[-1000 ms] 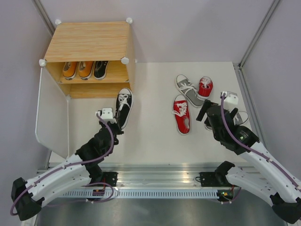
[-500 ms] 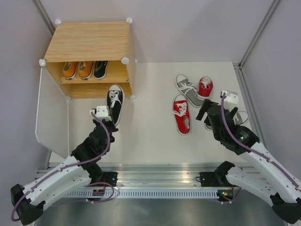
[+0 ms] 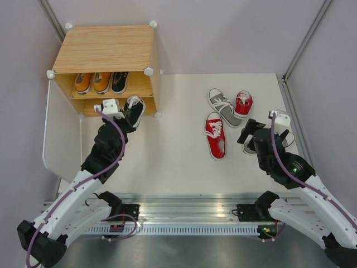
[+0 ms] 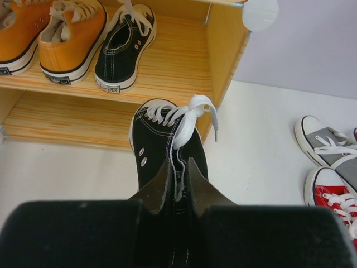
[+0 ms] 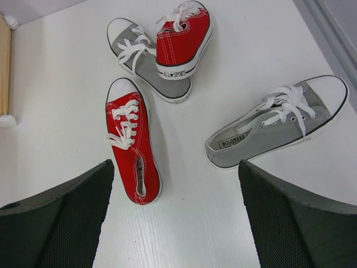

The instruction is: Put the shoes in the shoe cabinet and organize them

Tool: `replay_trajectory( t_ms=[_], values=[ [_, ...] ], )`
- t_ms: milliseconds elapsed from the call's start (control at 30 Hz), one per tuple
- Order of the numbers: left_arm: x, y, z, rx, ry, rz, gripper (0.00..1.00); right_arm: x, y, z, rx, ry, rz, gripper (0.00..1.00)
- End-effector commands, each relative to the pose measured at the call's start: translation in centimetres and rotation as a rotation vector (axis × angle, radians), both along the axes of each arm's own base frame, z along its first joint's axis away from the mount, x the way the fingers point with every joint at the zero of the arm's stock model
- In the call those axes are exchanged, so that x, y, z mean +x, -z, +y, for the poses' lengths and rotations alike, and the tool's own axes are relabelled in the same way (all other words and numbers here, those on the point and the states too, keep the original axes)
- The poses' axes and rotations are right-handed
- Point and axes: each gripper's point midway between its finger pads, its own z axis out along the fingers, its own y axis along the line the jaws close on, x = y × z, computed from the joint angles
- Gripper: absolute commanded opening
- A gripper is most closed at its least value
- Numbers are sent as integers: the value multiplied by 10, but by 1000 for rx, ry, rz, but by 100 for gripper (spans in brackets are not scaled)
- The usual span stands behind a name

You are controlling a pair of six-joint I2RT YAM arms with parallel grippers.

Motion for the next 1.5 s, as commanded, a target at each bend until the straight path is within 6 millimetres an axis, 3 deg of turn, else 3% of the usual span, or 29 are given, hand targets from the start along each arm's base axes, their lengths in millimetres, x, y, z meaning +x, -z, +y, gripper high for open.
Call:
replay_trajectory(
  t_ms=[0,200,367,700,833,900,1100,1267,1467],
  values=[
    [-4,-55,-1,-104,29,-146,2,-4,-2,-14,-35,41,-14,96],
    [-16,-71,10,-70,15,-157,2,-4,-5,-16,-51,44,-21,96],
    [-25,-70,13,-61,23,-140,2,-1,-6,-13,-48,42,-20,96],
    [-17,-87,11,-44,20,-213,2,-1,-8,-12,-43,37,-20,96],
    [4,-89,4,-9,5,-248,2,-1,-8,-11,-40,31,-21,96],
    [13,-100,1,-27,5,-287,2,-1,-8,-11,-47,29,-18,96],
    [61,-96,6,-28,-15,-340,2,-3,-11,-14,-49,36,-25,96],
    [101,-71,12,-22,-19,-319,2,-4,-10,-20,-79,51,-20,96],
    [128,-49,19,-37,21,-313,2,-2,-11,-21,-95,58,-24,96]
  ],
)
